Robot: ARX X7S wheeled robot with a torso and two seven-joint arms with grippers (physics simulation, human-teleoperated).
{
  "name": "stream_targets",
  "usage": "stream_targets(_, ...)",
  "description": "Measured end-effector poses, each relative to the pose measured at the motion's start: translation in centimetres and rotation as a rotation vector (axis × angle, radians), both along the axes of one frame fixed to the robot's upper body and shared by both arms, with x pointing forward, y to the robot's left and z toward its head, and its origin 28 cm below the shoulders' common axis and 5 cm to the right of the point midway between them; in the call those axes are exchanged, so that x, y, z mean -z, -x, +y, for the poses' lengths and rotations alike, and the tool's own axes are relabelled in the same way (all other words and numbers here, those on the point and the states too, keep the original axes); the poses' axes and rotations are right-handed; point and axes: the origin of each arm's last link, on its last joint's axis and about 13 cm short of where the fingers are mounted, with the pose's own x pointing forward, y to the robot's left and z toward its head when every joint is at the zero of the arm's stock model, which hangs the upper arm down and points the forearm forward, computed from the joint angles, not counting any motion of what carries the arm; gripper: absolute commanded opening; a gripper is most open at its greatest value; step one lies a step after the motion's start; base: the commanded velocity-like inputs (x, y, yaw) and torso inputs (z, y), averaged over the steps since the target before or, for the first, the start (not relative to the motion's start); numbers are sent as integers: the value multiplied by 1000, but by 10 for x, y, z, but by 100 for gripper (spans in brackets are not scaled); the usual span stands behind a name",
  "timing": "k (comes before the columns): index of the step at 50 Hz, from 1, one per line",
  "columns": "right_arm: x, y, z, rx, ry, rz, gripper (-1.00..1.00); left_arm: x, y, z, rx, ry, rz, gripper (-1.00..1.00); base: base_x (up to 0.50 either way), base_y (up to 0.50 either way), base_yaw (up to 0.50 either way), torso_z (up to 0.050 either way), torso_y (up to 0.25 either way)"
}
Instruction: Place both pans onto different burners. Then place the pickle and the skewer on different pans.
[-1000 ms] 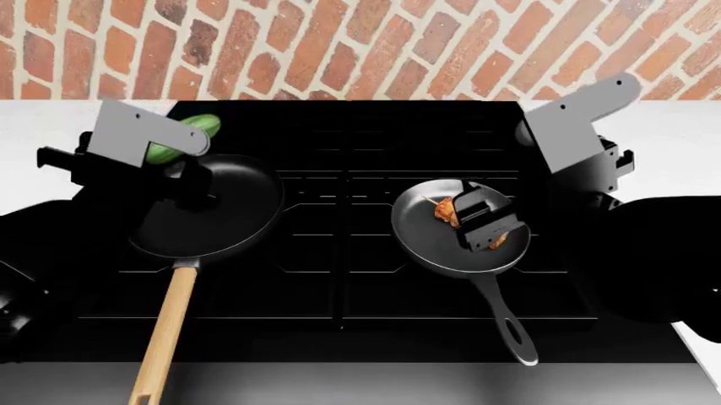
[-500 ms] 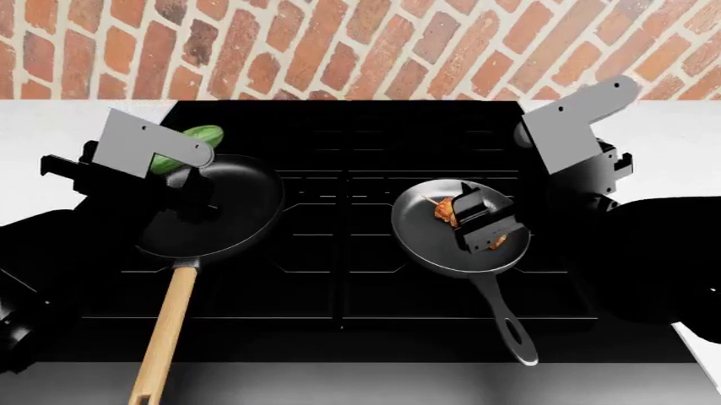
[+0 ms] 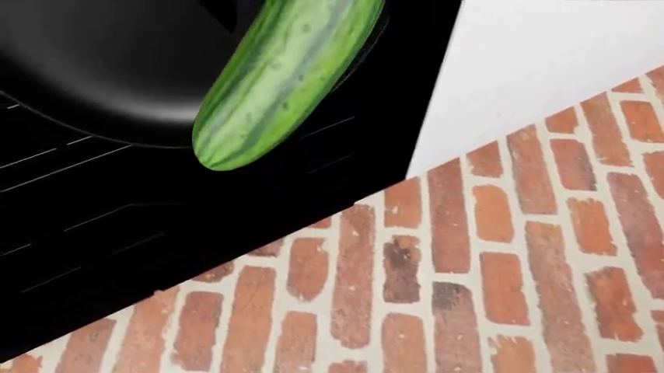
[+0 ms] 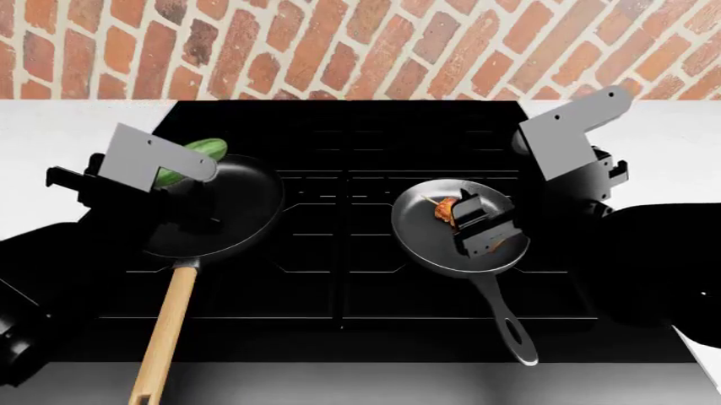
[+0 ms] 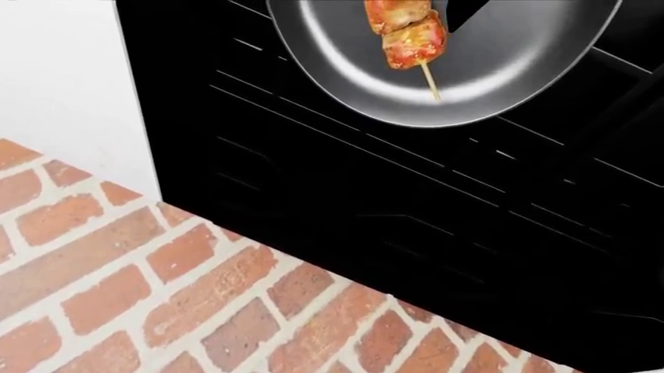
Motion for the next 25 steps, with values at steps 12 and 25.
stream_targets(12,1,1,0,3,-1,3,100,4,0,-1,7,-4,18,-100,0,0,0,0,0)
stream_targets(25,5,0,-3,7,-2,8,100,9,-1,-2,15,-10,43,-100,0,0,0,0,1)
